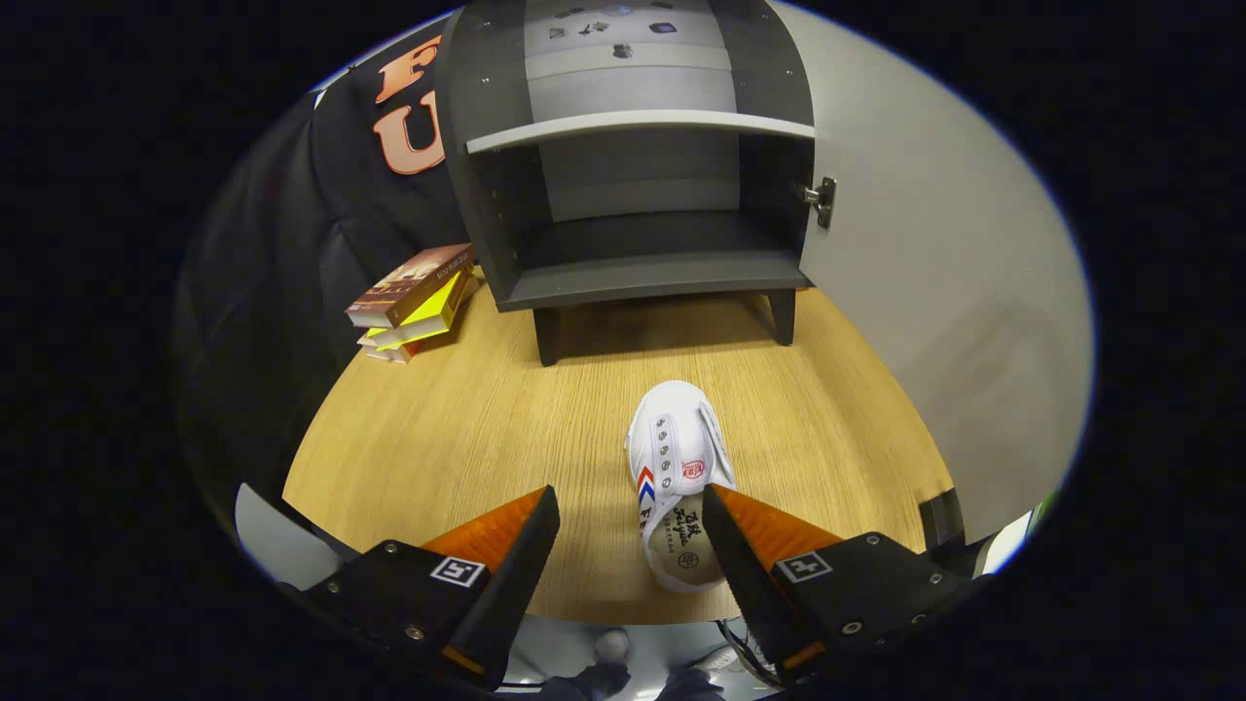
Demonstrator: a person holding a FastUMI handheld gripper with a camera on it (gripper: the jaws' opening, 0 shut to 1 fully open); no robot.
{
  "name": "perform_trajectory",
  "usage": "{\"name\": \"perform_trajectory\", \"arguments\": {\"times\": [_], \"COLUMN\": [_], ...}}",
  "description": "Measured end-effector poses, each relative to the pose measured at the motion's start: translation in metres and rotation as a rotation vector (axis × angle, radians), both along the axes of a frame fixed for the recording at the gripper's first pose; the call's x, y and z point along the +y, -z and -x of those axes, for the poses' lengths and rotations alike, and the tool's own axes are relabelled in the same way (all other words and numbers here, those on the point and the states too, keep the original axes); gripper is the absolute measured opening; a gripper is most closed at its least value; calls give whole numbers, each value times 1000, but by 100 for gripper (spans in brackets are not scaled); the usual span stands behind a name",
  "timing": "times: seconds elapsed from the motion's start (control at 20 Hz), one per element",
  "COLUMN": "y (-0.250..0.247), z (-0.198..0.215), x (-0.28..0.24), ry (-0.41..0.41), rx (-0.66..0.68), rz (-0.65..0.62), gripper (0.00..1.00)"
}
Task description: Open the shoe cabinet door, grab the shoes and put them into the shoe cabinet, then close the shoe cabinet door.
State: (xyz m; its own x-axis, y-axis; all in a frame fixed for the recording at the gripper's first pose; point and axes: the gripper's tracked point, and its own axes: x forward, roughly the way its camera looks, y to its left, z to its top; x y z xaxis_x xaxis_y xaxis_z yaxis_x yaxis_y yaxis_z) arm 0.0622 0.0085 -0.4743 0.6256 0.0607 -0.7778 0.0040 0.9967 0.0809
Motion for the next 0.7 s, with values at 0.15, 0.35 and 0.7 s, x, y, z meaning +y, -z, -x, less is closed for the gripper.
{"name": "perform_trajectory", "arguments": {"times": [0.15, 0.35, 0.7], "y": [26, 54, 77], "z": [2, 6, -1], "x": [1, 3, 3], "ry": [0, -11, -8], "rx": [54, 108, 137], "rz": [-13, -10, -10], "gripper": [92, 89, 72]}}
